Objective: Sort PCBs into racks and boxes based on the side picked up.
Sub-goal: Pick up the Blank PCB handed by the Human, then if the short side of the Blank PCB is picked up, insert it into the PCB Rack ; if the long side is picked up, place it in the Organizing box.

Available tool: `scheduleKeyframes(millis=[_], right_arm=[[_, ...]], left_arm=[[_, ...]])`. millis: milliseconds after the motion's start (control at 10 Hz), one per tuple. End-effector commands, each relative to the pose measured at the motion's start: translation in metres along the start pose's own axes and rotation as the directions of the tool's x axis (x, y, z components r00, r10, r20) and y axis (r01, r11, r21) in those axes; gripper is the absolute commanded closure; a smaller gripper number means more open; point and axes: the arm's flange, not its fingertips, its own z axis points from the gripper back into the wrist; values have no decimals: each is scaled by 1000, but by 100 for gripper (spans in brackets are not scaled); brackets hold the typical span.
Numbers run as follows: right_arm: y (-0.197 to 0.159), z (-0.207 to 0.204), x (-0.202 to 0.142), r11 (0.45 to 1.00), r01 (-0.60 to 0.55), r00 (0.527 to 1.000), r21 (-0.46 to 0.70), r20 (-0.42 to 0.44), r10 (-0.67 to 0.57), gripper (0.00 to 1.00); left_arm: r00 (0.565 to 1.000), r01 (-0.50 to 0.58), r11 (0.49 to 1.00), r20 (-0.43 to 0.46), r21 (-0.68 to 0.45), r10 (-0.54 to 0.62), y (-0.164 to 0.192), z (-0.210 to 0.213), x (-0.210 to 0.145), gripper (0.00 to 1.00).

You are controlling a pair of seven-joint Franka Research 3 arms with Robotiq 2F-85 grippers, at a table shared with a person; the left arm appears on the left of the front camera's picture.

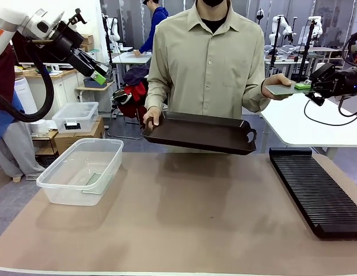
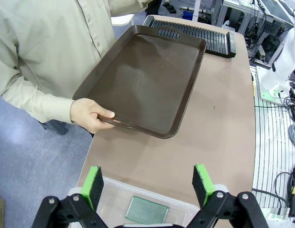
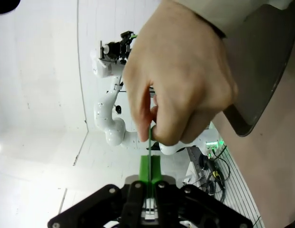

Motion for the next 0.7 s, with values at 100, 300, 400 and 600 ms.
scheduleKeyframes(millis=[100, 300, 400, 600], right_arm=[[0, -1, -1, 1000, -25, 1000, 6, -10, 25, 100], [0, -1, -1, 1000, -25, 1000, 6, -10, 25, 100], [0, -1, -1, 1000, -25, 1000, 6, -10, 25, 100], [0, -1, -1, 1000, -25, 1000, 6, -10, 25, 100]], left_arm=[[1000, -1, 1000, -2, 1, 1, -1, -1, -1, 0], [1000, -1, 1000, -2, 1, 1, -1, -1, -1, 0], [1000, -1, 1000, -2, 1, 1, -1, -1, -1, 0], [1000, -1, 1000, -2, 1, 1, -1, -1, -1, 0]])
